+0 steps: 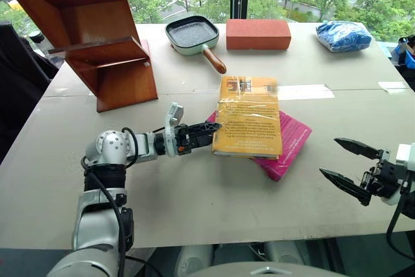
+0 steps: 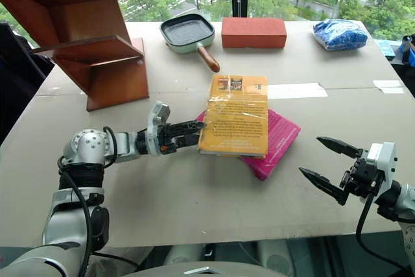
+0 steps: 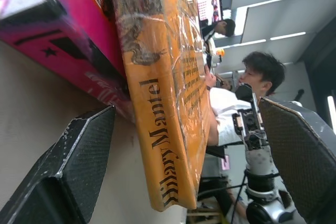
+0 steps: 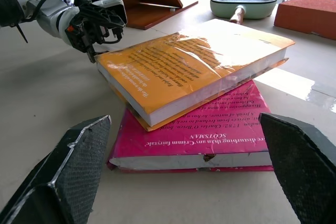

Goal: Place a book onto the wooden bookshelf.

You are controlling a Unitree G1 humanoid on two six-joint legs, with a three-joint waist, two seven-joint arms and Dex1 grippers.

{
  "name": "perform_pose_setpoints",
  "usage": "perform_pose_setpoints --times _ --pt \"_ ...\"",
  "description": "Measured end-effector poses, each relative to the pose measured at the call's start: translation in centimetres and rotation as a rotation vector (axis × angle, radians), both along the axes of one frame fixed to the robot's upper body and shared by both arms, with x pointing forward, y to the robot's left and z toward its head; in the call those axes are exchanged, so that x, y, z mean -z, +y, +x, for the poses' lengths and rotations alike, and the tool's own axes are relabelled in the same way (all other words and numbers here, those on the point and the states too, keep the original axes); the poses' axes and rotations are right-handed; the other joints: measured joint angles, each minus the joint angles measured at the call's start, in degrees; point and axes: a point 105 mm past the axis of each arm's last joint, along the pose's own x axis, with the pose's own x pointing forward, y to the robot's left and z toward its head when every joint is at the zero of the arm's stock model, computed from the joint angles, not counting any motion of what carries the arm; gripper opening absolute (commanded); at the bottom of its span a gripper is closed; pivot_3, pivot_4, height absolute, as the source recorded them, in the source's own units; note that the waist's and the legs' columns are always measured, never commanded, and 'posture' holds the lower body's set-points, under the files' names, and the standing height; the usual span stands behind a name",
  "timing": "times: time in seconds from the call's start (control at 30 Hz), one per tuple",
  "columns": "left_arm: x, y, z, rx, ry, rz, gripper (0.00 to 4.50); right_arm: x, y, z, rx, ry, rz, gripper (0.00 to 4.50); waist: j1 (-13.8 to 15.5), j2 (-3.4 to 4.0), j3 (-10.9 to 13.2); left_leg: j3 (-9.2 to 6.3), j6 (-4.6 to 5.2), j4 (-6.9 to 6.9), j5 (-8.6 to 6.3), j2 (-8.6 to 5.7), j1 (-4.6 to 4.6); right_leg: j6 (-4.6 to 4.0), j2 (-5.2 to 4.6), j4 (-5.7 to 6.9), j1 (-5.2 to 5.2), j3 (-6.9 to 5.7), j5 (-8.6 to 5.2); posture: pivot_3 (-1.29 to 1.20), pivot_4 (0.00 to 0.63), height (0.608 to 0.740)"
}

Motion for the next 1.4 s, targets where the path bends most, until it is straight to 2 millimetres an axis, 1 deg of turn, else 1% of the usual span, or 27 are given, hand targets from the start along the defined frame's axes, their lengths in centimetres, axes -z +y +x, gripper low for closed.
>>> perform_pose_setpoints --times 0.13,0.23,0.37,0.47,0.53,0.6,0.63,0.67,0.7,0.73,0.77,0.9,0.93,0.97,1.0,1.03,1.07,1.13,1.17,1.2,1.23,1.27,1.3,1.33,1.4 --pt "0.5 -0.6 -0.1 0.051 0.077 0.001 4.45 -0.3 0.1 -0.2 0.001 -0.012 -0.002 4.5 0.1 -0.01 0.0 0.02 -0.01 0.01 0.01 0.0 0.0 0.02 -0.01 0.01 0.0 0.02 -0.01 0.0 0.15 0.74" --pt "0.3 -1.4 -0.3 0.101 0.093 -0.01 4.45 -0.4 0.0 -0.2 0.008 -0.018 -0.002 4.5 0.2 -0.02 0.0 0.02 -0.01 0.04 0.01 -0.01 0.0 0.0 -0.02 0.02 0.01 0.03 0.0 0.0 0.15 0.74" --pt "0.6 -2.2 -0.1 0.14 0.102 0.0 4.45 -0.5 0.0 -0.3 0.019 -0.024 -0.003 4.5 0.2 -0.02 0.0 0.02 -0.01 0.04 0.01 -0.01 0.01 -0.05 -0.02 0.02 0.01 0.04 0.03 0.0 0.15 0.74" --pt "0.5 -2.3 0.4 0.138 0.096 -0.004 3.74 -0.7 0.1 -0.3 0.021 -0.03 -0.004 4.5 0.2 -0.02 0.0 0.01 -0.01 0.04 0.01 -0.01 0.01 -0.07 -0.02 0.04 0.0 0.03 0.04 0.0 0.15 0.74" --pt "0.5 -2.3 0.8 0.134 0.09 0.003 2.77 -0.9 0.3 -0.3 0.02 -0.037 -0.006 4.5 0.3 -0.02 0.0 0.01 -0.01 0.04 0.01 -0.01 0.01 -0.06 -0.02 0.04 0.01 0.03 0.04 0.0 0.15 0.74" --pt "0.6 -2.3 1.0 0.132 0.086 0.002 2.03 -0.9 0.3 -0.3 0.028 -0.037 -0.004 4.5 0.2 -0.02 0.0 0.04 -0.01 0.05 0.01 -0.01 0.01 -0.06 -0.02 0.05 0.0 0.05 0.04 0.0 0.15 0.74" --pt "0.6 -2.2 1.0 0.132 0.087 0.0 1.58 -0.9 0.2 -0.2 0.031 -0.036 -0.003 4.5 0.2 -0.02 0.0 0.04 -0.01 0.05 0.01 -0.01 0.01 -0.06 -0.02 0.05 0.01 0.06 0.04 0.0 0.15 0.74" --pt "0.6 -2.2 0.9 0.134 0.087 -0.008 1.31 -0.9 0.2 -0.2 0.034 -0.034 -0.003 4.5 0.2 -0.02 0.0 0.04 -0.01 0.05 0.01 -0.01 0.01 -0.06 -0.02 0.05 0.0 0.05 0.04 0.0 0.15 0.74" --pt "0.4 -2.2 0.9 0.14 0.085 -0.024 0.89 -0.9 0.2 -0.1 0.039 -0.034 -0.001 4.5 0.2 -0.02 0.0 0.03 -0.01 0.05 0.01 -0.01 0.01 -0.06 -0.02 0.06 0.0 0.05 0.04 0.0 0.15 0.74" --pt "0.0 -2.3 0.7 0.153 0.079 -0.047 0.21 -1.1 0.3 0.1 0.044 -0.042 0.0 4.5 0.1 -0.02 0.0 0.03 -0.01 0.05 0.01 0.01 0.01 -0.07 -0.02 0.08 0.0 0.05 0.04 0.0 0.15 0.74" --pt "-0.1 -2.3 0.6 0.158 0.082 -0.055 0.06 -1.3 0.4 0.2 0.043 -0.049 0.0 4.5 0.1 -0.02 0.0 0.03 -0.01 0.05 0.01 0.01 0.01 -0.07 -0.02 0.08 0.0 0.06 0.04 0.0 0.15 0.74" --pt "-0.8 -2.0 -0.7 0.198 0.069 -0.093 0.02 -1.9 0.9 0.2 0.034 -0.069 0.005 4.5 0.0 -0.03 0.0 0.0 -0.01 0.04 0.01 0.08 -0.03 -0.18 -0.03 0.12 -0.04 0.05 0.1 0.0 0.15 0.74" --pt "-1.4 -1.9 -1.0 0.203 0.027 -0.103 0.02 -2.0 0.9 0.2 0.035 -0.067 0.009 4.5 0.0 -0.05 0.1 0.01 -0.01 0.04 0.01 0.15 -0.07 -0.19 -0.04 0.12 -0.08 0.07 0.11 0.0 0.15 0.74" --pt "-2.5 -1.9 -1.2 0.207 -0.04 -0.117 0.02 -2.0 0.9 0.3 0.036 -0.065 0.01 4.5 0.0 -0.1 0.2 0.01 -0.01 0.04 0.01 0.19 -0.14 -0.19 -0.06 0.15 -0.15 0.07 0.12 0.0 0.15 0.74" --pt "-4.1 -1.9 -1.4 0.211 -0.139 -0.118 0.02 -2.0 0.9 0.3 0.035 -0.064 0.012 4.5 0.1 -0.16 0.2 0.0 -0.02 0.06 0.01 0.19 -0.19 -0.2 -0.08 0.17 -0.19 0.06 0.12 0.0 0.15 0.74" --pt "-5.2 -1.9 -1.4 0.21 -0.211 -0.112 0.02 -2.1 0.9 0.4 0.033 -0.068 0.014 4.5 0.2 -0.17 0.2 0.0 -0.02 0.07 0.02 0.19 -0.19 -0.2 -0.1 0.17 -0.19 0.06 0.12 0.0 0.15 0.74" --pt "-6.4 -1.9 -1.3 0.194 -0.319 -0.083 0.02 -2.4 1.0 0.6 0.031 -0.076 0.025 4.5 0.2 -0.16 0.2 0.02 -0.02 0.09 0.02 0.18 -0.18 -0.2 -0.17 0.17 -0.19 0.07 0.12 0.0 0.15 0.74" --pt "-10.3 -2.8 -0.8 0.133 -0.601 -0.037 0.02 -3.5 1.1 1.4 0.031 -0.112 0.075 4.5 0.5 -0.18 0.3 0.06 -0.04 0.14 0.02 0.12 -0.19 -0.2 -0.32 0.18 -0.18 0.07 0.14 0.0 0.15 0.74" --pt "-11.7 -3.0 -0.8 0.112 -0.687 -0.026 0.02 -3.9 1.2 1.6 0.028 -0.123 0.1 4.5 0.8 -0.19 0.3 0.05 -0.03 0.14 0.03 0.08 -0.16 -0.19 -0.31 0.18 -0.15 0.06 0.14 0.0 0.15 0.74" --pt "-13.7 -3.0 -0.8 0.08 -0.83 0.026 0.02 -4.5 1.3 1.9 0.021 -0.133 0.147 4.5 0.8 -0.24 0.3 0.07 -0.04 0.15 0.03 0.06 -0.15 -0.2 -0.29 0.18 -0.15 0.07 0.14 0.0 0.15 0.74" --pt "-15.2 -2.9 -0.9 0.058 -0.941 0.068 0.02 -4.8 1.4 2.1 0.018 -0.136 0.174 4.5 0.8 -0.21 0.3 0.12 -0.04 0.14 0.03 0.04 -0.13 -0.2 -0.29 0.18 -0.15 0.11 0.14 0.0 0.15 0.74" --pt "-16.8 -2.6 -1.0 0.031 -1.075 0.15 0.02 -5.0 1.4 2.4 0.011 -0.132 0.196 4.5 0.8 -0.21 0.3 0.17 -0.04 0.1 0.03 0.02 -0.09 -0.2 -0.29 0.19 -0.15 0.16 0.13 0.0 0.15 0.74" --pt "-18.0 -2.2 -1.0 0.013 -1.209 0.286 0.02 -5.3 1.3 2.9 0.007 -0.133 0.21 4.5 0.5 -0.23 0.3 0.25 -0.04 0.04 0.03 -0.05 -0.07 -0.2 -0.25 0.17 -0.15 0.21 0.14 0.0 0.15 0.74" --pt "-18.5 -2.0 -1.0 0.006 -1.255 0.338 0.02 -5.5 1.3 3.1 0.006 -0.139 0.214 4.5 0.5 -0.19 0.3 0.27 -0.04 0.04 0.03 -0.07 -0.06 -0.19 -0.25 0.17 -0.15 0.24 0.13 0.0 0.15 0.74" --pt "-19.6 -1.0 -0.4 -0.027 -1.415 0.538 0.02 -6.4 1.3 4.0 -0.011 -0.159 0.237 4.5 0.3 -0.17 0.3 0.33 -0.03 0.01 0.03 -0.09 -0.03 -0.19 -0.23 0.17 -0.16 0.3 0.13 0.0 0.15 0.74"
